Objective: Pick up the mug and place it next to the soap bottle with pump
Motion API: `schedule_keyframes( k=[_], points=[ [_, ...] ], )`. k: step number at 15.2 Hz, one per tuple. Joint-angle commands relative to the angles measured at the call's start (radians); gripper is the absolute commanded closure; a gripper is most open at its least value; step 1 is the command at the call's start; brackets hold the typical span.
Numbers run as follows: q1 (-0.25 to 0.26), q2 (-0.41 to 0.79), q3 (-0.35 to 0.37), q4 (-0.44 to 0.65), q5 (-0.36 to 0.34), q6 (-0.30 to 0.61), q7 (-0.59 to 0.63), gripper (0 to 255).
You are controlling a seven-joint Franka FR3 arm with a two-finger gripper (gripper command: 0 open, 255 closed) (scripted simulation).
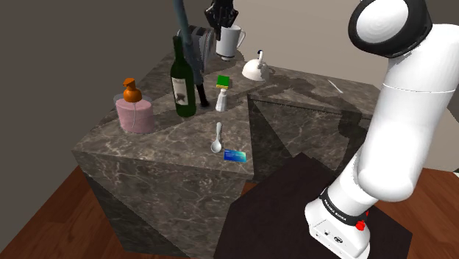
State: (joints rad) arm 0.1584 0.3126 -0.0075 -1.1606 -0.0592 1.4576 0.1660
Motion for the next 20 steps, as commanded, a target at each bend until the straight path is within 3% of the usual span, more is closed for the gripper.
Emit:
schedule_keyframes(
  k=[1,9,15,20],
  points=[
    [0.032,-0.013,0.015,-0.017,-0.004,0.001,0.048,255],
    [0.155,0.028,0.074,0.046,-0.02,-0.032,0.222,255],
    [0.256,0.122,0.111,0.191,-0.039,-0.091,0.347,255],
    [0.248,0.074,0.111,0.046,-0.033,0.006,0.351,255]
  ],
)
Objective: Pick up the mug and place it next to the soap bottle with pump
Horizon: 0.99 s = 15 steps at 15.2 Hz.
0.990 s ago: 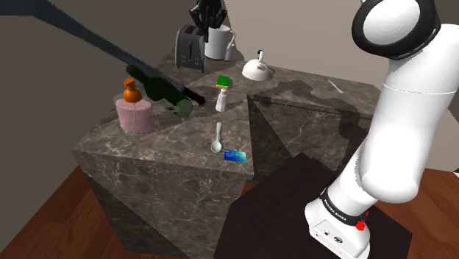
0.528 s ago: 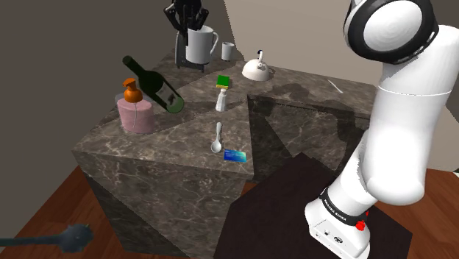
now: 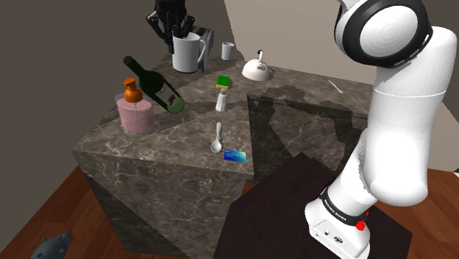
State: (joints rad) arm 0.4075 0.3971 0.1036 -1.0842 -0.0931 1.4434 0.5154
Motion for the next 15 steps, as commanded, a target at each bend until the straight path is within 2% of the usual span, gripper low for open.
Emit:
schedule_keyframes(
  k=[1,15],
  points=[
    [-0.003,-0.018,0.0,-0.055,0.002,0.038,0.002,255],
    [-0.013,-0.067,0.0,-0.319,0.006,0.253,0.012,255]
  ],
)
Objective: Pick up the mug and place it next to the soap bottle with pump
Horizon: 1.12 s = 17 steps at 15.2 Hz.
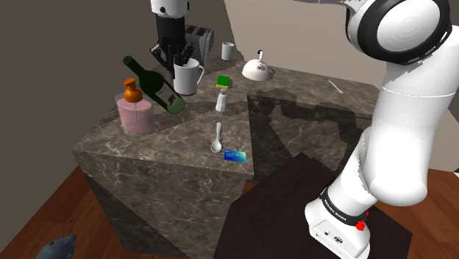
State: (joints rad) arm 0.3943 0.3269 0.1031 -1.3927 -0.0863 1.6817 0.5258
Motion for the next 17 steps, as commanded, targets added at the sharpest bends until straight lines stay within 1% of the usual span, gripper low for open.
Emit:
schedule_keyframes(
  k=[1,17],
  points=[
    [0.0,0.002,0.0,-0.025,-0.001,0.028,0.002,255],
    [-0.003,0.022,-0.003,-0.212,-0.007,0.234,0.015,255]
  ],
)
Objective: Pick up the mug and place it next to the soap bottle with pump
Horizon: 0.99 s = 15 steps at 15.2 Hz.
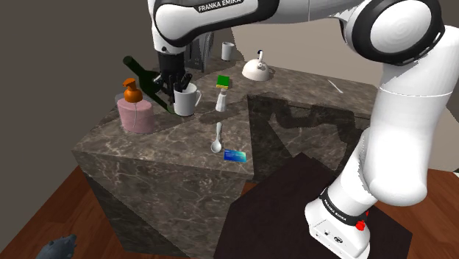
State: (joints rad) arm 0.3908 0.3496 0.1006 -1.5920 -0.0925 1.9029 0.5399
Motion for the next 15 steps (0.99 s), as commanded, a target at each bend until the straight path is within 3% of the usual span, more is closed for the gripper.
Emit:
schedule_keyframes(
  k=[1,15],
  points=[
    [0.0,0.003,0.0,-0.021,-0.001,0.025,0.002,255],
    [0.001,0.053,-0.004,-0.107,-0.011,0.16,0.014,255]
  ],
)
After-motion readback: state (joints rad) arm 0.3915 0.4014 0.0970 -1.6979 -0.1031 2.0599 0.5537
